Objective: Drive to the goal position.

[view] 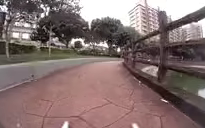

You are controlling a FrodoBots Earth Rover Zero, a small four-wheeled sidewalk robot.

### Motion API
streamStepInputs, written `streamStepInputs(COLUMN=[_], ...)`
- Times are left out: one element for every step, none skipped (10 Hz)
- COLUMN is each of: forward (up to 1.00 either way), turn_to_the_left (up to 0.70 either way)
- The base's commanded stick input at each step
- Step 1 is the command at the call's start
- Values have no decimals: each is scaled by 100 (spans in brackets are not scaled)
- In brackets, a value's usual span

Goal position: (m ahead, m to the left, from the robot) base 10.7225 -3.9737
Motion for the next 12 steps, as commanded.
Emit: streamStepInputs(forward=[70, 70, 70, 70, 70, 70, 70, 70, 70, 70, 70, 70], turn_to_the_left=[0, 0, 0, 0, 0, 0, 0, 0, 0, 0, 0, 0])
